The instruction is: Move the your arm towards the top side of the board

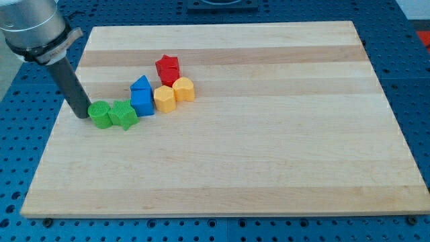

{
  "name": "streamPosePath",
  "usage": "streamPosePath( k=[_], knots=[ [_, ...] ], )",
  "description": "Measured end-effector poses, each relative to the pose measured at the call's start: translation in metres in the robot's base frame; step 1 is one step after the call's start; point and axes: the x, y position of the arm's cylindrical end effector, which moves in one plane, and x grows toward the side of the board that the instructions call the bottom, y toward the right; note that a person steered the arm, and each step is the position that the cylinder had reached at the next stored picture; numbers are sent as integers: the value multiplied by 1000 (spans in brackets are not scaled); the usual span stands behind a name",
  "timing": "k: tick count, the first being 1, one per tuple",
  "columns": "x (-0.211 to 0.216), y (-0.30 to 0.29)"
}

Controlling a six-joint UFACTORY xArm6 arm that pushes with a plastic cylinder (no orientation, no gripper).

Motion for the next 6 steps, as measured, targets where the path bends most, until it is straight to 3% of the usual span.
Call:
streamPosePath(
  k=[2,4,6],
  knots=[
    [16,-22],
    [89,-6],
    [101,114]
  ],
)
